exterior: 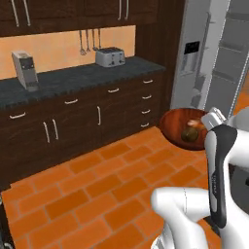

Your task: Pick the chicken drumstick and mushroom from their plates and place them in the bowl. Then put the bowl in the fridge.

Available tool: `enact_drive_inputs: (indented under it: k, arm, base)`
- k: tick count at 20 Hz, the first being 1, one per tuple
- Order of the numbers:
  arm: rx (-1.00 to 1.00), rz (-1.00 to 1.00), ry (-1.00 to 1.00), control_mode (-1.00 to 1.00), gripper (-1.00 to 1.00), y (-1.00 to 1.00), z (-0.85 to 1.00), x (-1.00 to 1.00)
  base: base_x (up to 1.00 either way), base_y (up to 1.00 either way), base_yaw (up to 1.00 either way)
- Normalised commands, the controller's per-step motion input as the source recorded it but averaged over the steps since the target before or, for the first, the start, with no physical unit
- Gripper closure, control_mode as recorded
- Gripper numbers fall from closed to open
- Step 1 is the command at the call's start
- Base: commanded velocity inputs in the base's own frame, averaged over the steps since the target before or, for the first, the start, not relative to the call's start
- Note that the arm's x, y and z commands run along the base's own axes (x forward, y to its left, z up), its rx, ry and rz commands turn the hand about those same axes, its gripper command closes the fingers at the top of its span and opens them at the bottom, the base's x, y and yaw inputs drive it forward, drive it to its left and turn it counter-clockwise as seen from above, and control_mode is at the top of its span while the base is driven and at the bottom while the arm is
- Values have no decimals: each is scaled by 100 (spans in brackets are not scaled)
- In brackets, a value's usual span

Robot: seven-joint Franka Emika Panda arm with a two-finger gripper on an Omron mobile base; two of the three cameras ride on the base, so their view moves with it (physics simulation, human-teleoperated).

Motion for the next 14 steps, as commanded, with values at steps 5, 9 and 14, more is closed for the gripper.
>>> enact_drive_inputs:
  k: [5, 9, 14]
  arm:
    - [0, 0, 0, 100, 100, 0, 0, 0]
    - [0, 0, 0, 100, 100, 0, 0, 0]
    - [0, 0, 0, 100, 100, 0, 0, 0]
  base:
    - [100, 37, -36]
    - [100, 42, -39]
    - [100, 37, -41]
